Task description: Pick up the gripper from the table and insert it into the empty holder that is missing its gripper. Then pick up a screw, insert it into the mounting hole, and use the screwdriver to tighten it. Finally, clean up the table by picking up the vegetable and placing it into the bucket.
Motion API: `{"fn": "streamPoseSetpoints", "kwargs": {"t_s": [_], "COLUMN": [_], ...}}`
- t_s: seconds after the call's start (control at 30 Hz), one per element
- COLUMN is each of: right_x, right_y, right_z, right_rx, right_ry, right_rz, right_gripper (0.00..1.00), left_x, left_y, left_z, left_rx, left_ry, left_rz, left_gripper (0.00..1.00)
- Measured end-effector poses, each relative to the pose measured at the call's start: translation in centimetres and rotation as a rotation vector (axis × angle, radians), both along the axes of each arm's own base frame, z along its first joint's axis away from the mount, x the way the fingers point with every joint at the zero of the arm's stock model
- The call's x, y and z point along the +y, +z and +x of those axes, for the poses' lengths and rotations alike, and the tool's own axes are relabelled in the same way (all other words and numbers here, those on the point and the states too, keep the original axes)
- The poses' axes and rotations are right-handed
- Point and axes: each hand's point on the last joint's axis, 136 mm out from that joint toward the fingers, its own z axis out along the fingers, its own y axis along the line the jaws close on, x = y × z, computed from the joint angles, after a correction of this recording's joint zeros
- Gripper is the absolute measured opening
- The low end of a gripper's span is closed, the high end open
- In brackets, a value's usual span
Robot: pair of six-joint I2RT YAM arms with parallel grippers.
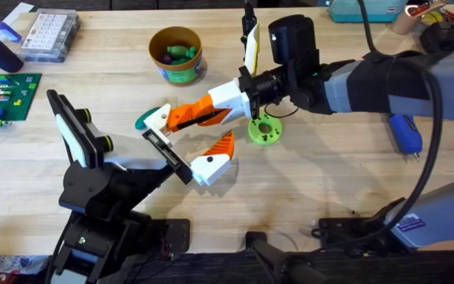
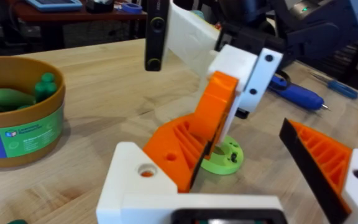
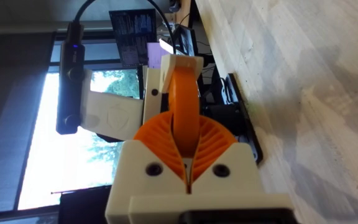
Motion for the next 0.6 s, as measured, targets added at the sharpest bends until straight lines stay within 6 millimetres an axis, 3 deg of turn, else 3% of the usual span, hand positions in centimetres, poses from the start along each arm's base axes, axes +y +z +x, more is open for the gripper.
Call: {"fn": "streamPoseSetpoints", "kwargs": {"t_s": [0.27, 0.47, 0.6], "right_x": [-0.9, -3.7, -3.9], "right_y": [0.3, 0.7, 1.0], "right_z": [0.4, 2.9, 2.5], "right_rx": [0.028, 0.028, 0.027], "right_ry": [0.004, -0.057, -0.028], "right_rz": [0.012, 0.038, 0.058], "right_gripper": [0.016, 0.016, 0.016], "left_x": [0.0, -0.1, -0.2], "left_y": [0.1, 0.1, 0.1], "left_z": [0.0, -0.1, -0.2], "left_rx": [0.011, 0.013, 0.013], "left_ry": [-0.002, -0.005, -0.014], "left_rz": [-0.013, -0.015, -0.016], "left_gripper": [0.994, 0.994, 0.994]}}
